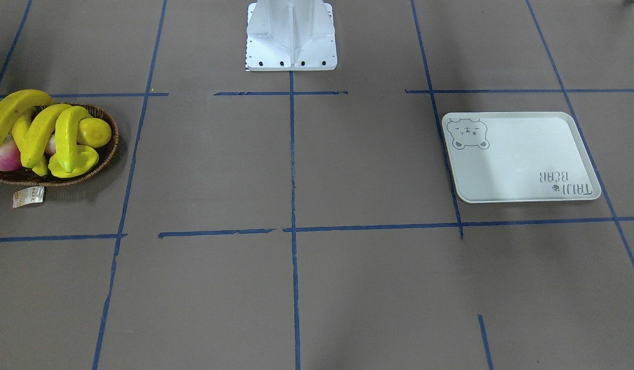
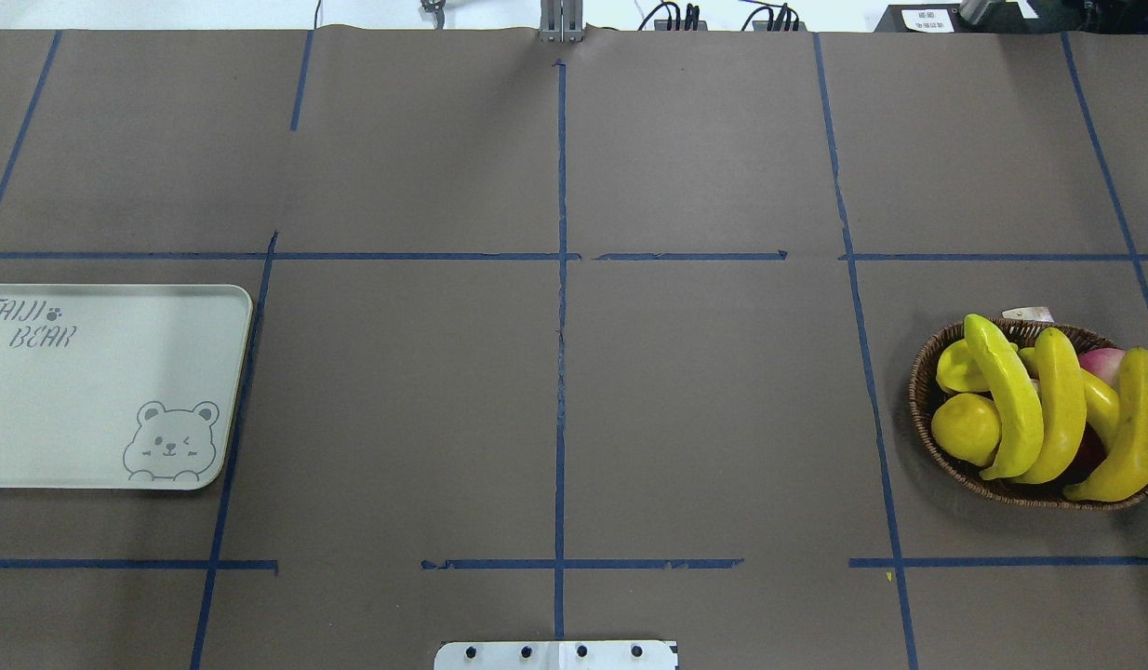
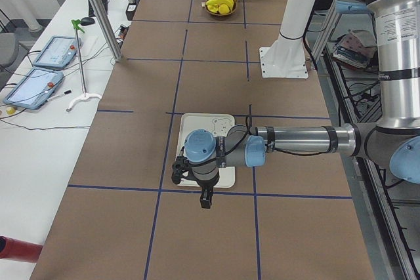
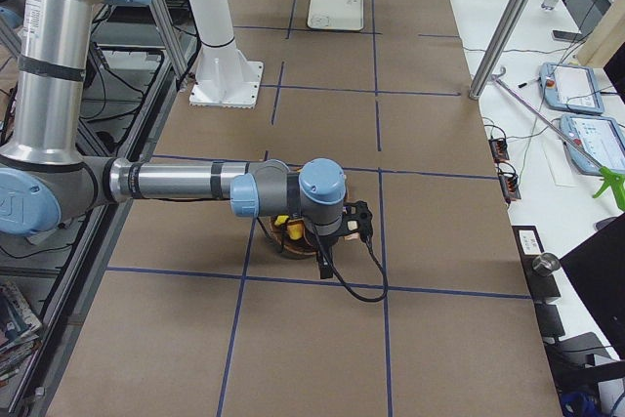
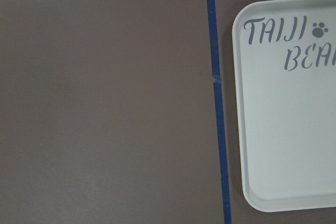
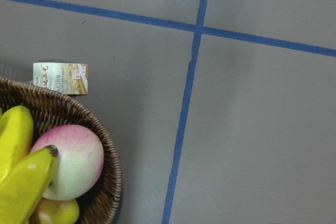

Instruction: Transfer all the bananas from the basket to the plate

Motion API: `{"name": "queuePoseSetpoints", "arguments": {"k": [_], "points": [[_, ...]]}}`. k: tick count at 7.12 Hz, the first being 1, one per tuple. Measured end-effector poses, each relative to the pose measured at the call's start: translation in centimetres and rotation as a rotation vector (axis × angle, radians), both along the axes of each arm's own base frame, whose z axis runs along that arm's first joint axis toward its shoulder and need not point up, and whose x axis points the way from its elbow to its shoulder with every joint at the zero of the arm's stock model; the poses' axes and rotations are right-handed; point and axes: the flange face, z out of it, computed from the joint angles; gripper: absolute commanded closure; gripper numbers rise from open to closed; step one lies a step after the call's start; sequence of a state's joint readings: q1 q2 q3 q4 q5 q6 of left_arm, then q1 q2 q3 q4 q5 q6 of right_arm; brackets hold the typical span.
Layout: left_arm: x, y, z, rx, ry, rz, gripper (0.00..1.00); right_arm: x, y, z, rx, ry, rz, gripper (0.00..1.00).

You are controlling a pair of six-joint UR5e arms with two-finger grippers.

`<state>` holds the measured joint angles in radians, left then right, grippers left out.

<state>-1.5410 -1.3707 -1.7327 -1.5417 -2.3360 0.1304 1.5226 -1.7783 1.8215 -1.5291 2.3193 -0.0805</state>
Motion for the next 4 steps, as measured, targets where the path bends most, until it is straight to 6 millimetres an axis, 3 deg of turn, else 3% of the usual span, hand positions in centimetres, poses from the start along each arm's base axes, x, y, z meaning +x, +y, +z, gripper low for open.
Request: {"name": "queuePoseSetpoints", "arguments": {"k": [4], "points": [[0.1, -0.1, -0.4, 0.012, 0.002, -0.001, 0.0, -1.0, -0.2, -2.8, 0.04, -0.079, -0.016, 0.01]]}}
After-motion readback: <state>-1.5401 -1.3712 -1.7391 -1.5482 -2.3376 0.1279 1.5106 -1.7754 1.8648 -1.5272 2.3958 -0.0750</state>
